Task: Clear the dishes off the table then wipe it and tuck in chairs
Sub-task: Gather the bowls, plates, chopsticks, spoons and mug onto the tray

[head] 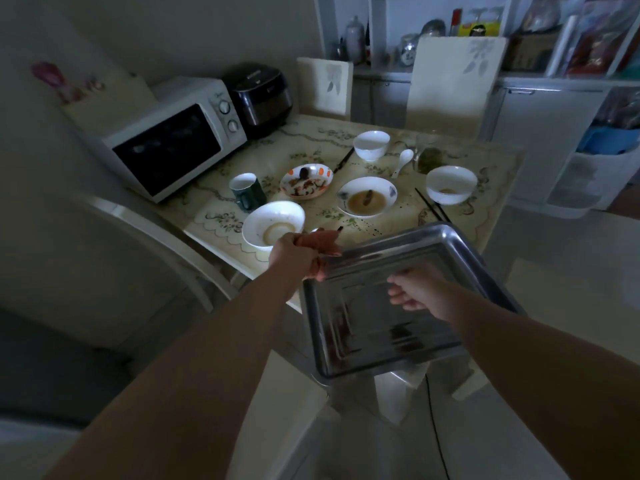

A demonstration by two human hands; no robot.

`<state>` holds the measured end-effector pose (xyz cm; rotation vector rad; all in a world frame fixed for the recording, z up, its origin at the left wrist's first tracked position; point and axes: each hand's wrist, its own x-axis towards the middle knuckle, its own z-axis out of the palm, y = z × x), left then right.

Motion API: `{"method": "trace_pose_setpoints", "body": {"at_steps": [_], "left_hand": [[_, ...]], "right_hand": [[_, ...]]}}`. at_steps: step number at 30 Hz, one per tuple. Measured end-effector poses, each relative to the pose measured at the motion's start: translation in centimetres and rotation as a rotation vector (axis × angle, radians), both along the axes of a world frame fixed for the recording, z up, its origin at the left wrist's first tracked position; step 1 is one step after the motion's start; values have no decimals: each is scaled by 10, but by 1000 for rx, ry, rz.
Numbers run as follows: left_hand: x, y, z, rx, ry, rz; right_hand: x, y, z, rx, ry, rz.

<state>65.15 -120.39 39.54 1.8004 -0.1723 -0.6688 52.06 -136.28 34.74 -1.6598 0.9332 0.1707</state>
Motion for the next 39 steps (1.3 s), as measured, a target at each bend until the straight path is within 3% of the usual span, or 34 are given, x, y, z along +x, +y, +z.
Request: {"method": "trace_pose_setpoints", "body": {"at_steps": [4, 7, 15, 20, 24, 31, 35, 39], "left_hand": [[27, 28, 14, -23, -60, 69], [60, 51, 19, 63, -105, 194], [207, 102, -1, 61, -20, 455], [296, 124, -23, 191, 43, 478], [348, 138, -48, 188, 219, 435], [409, 139, -86, 169, 313, 378], [444, 131, -93, 138, 154, 452], [455, 127, -101, 186, 155, 457]], "right_hand": [[53, 24, 13, 28, -132, 11], [94, 43, 19, 56, -186, 18], [223, 82, 25, 9, -172, 49], [308, 104, 9, -148, -198, 70], [354, 114, -3, -346, -80, 135], [388, 112, -29, -405, -17, 76], [398, 105, -40, -283, -91, -49], [403, 101, -49, -261, -126, -110]]}}
